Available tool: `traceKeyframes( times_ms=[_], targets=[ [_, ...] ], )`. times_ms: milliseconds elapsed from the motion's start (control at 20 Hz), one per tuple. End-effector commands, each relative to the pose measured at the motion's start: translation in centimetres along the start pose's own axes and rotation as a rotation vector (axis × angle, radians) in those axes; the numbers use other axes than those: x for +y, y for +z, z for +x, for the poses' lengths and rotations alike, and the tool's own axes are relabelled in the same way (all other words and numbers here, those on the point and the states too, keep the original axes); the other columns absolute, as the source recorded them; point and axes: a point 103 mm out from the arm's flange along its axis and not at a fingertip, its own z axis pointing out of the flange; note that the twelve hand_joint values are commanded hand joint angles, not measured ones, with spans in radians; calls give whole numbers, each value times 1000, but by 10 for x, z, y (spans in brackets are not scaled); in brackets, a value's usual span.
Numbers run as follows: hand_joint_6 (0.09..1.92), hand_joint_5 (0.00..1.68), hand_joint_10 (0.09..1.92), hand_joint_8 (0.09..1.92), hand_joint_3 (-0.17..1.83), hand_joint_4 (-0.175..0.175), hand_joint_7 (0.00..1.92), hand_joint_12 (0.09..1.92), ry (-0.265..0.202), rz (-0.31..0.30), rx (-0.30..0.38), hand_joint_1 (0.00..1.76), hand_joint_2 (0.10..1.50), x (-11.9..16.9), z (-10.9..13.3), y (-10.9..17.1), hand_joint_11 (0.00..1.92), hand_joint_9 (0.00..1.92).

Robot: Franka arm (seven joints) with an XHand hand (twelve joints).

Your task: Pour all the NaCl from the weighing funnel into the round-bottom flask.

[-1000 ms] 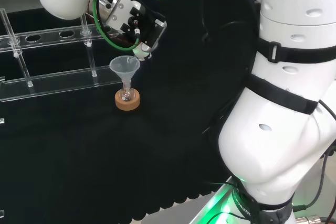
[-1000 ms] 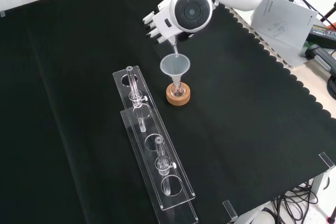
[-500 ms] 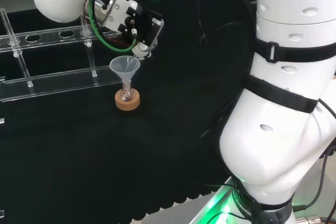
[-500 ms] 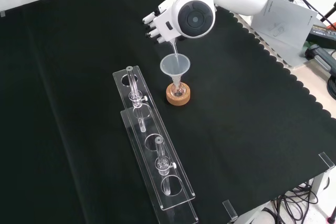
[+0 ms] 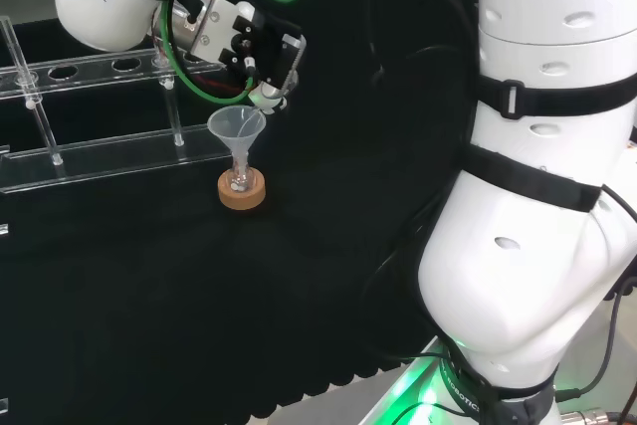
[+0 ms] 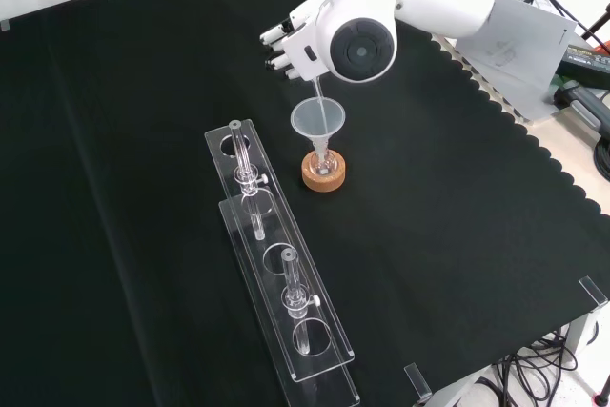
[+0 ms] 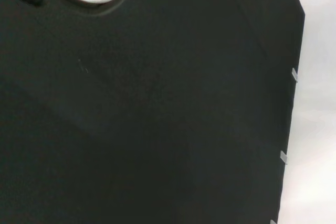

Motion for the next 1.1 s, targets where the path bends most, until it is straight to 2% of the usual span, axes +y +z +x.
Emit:
traceKeyframes(
  times_ms=[50,550,1100],
  targets=[
    [921,1137,431,684,674,175,570,1153,4,2,-35,1077,708,0,2,-4,637,892],
    [920,1137,429,682,675,175,567,1152,10,7,-101,1077,707,-3,8,-14,634,889],
    [919,1138,427,682,675,175,564,1152,24,6,-136,1077,707,-6,8,-21,633,889]
  ],
)
